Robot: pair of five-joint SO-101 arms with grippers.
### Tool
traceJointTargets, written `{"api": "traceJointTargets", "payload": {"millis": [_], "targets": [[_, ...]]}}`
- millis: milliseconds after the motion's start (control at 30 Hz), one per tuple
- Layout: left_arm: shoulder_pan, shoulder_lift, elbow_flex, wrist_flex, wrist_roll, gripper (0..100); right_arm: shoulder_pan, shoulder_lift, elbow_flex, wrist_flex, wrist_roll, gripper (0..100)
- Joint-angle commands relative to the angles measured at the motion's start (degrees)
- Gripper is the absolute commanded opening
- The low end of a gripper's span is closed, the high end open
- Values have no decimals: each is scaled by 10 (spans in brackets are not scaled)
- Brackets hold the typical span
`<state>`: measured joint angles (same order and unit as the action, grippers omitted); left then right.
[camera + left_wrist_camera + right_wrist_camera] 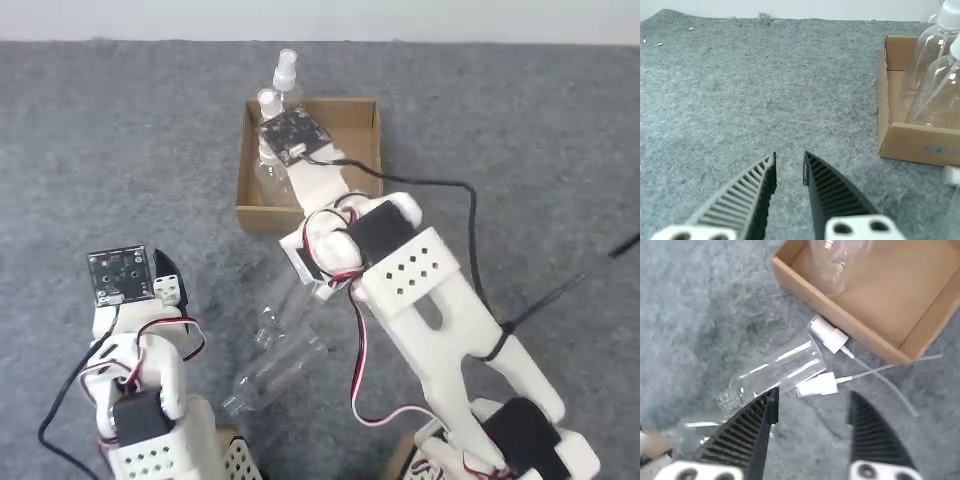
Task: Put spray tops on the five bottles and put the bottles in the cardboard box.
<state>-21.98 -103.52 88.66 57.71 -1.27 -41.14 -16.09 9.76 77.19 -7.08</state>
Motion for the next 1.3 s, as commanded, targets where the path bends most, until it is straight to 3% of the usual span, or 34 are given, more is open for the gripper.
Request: {"api": "traceJointTargets", "payload": {"millis": [0,467,900,1267], "targets": [[-3,-7,-12,-21,9,88,-11,-35,18,-46,-83,272],[-3,-7,-11,-21,9,88,-68,-28,170,-254,-175,301],[-3,-7,-11,-21,8,88,-73,146,107,-255,-248,301],[-3,-7,-11,-21,8,88,-71,227,81,-255,-252,264]]}}
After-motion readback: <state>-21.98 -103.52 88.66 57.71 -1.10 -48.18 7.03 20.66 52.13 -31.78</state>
